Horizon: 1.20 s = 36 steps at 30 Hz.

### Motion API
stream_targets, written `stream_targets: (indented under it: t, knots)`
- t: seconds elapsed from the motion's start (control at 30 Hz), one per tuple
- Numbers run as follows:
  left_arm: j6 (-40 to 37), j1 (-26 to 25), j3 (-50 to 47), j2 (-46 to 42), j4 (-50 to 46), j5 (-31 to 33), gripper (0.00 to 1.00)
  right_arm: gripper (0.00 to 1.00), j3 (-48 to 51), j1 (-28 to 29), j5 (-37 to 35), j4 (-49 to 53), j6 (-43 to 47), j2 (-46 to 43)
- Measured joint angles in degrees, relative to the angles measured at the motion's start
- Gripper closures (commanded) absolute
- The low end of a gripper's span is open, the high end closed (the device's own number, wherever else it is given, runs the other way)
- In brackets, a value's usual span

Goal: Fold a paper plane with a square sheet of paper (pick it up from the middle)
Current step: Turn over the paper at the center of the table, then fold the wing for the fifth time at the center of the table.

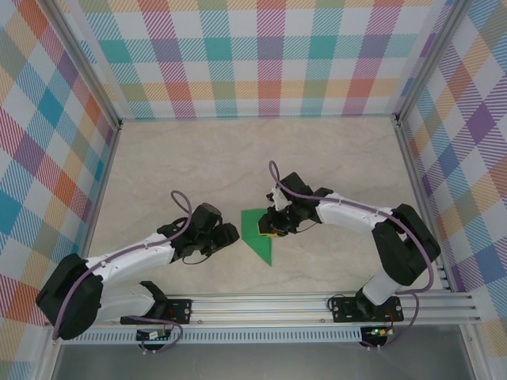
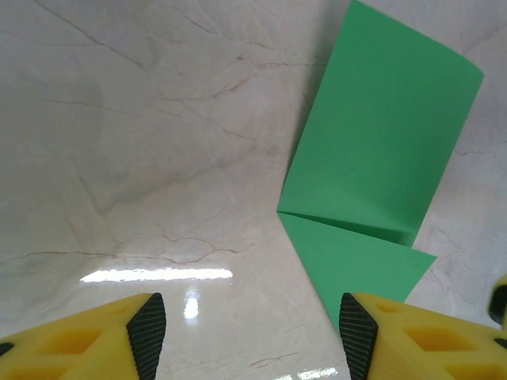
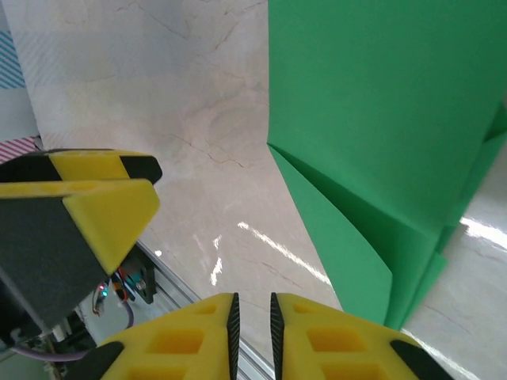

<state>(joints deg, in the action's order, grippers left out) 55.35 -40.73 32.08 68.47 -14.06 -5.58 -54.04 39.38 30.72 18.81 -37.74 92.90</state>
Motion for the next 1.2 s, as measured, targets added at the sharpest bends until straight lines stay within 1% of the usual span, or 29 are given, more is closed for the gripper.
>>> stream_targets:
  t: [0.23,0.43,0.73,0.87,1.03,1.1,1.2]
  knots:
    - [0.0,0.0,2.82,5.35,2.49,-2.16,0.39,0.86,0.02,-1.97,1.81,-2.45,-0.35,6.34]
    - [-0.04,0.0,3.96,8.2,3.54,-4.02,0.4,0.85,1.31,-3.98,2.78,-4.17,-0.31,6.99]
    - [-0.04,0.0,5.55,12.24,4.72,-5.77,0.4,0.83,4.81,-4.61,3.61,-7.13,-0.28,9.77]
    - [-0.04,0.0,5.86,12.5,5.07,-5.92,0.4,0.78,4.83,-5.09,3.41,-6.95,-0.13,8.98]
    - [-0.09,0.0,6.12,12.5,5.05,-5.92,0.4,0.72,4.42,-5.22,2.29,-3.65,1.27,3.48]
    - [-0.31,0.0,6.14,12.5,5.05,-5.9,0.4,0.72,4.04,-5.22,2.03,-2.82,1.66,1.01]
    - [-0.7,0.02,6.43,12.72,4.98,-5.9,0.4,0.76,4.0,-5.2,2.8,-2.73,2.01,-1.73]
